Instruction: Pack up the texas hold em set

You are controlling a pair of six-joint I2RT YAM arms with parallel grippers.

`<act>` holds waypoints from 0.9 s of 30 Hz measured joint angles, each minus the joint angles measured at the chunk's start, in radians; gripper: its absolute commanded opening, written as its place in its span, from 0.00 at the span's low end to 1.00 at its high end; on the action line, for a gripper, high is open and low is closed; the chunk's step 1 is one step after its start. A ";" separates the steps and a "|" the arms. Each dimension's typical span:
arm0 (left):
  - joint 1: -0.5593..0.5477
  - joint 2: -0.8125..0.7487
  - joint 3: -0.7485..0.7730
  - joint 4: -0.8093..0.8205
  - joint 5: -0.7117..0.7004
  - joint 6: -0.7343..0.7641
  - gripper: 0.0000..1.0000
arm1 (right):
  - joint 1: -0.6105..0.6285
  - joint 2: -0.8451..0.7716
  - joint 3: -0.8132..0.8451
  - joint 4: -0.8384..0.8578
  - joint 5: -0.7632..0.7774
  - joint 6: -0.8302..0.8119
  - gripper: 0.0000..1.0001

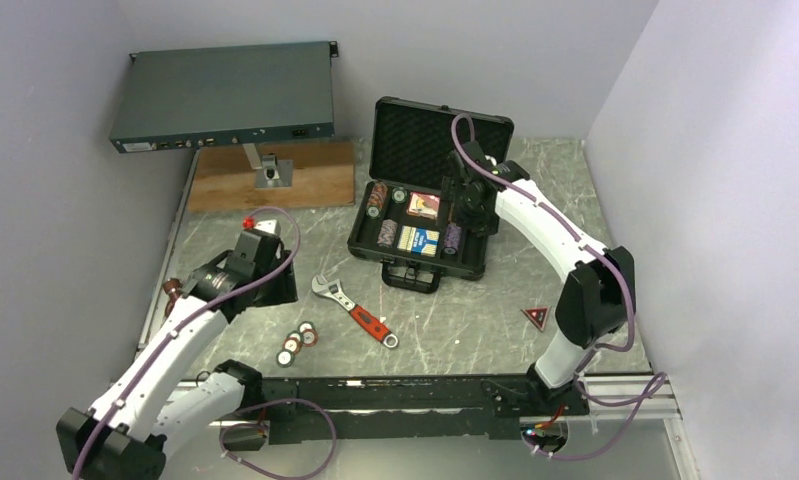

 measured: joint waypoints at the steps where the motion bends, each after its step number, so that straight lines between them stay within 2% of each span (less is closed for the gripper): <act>1: -0.001 0.022 0.000 0.000 0.020 -0.004 0.50 | 0.000 -0.007 -0.018 -0.001 0.000 0.005 0.80; 4: -0.015 0.066 -0.003 0.004 0.072 -0.018 0.47 | 0.000 -0.021 -0.053 -0.003 0.000 0.016 0.80; 8: -0.057 0.091 -0.027 0.003 0.117 -0.069 0.36 | 0.000 -0.060 -0.101 -0.006 0.000 0.028 0.80; 14: -0.137 0.146 -0.117 0.006 0.175 -0.184 0.24 | 0.000 -0.205 -0.230 -0.010 -0.001 0.053 0.80; 21: -0.152 0.199 -0.222 0.025 0.217 -0.277 0.28 | 0.000 -0.323 -0.333 -0.015 -0.005 0.048 0.80; 27: -0.153 0.419 -0.195 0.061 0.212 -0.283 0.28 | -0.001 -0.342 -0.338 -0.017 -0.027 0.007 0.81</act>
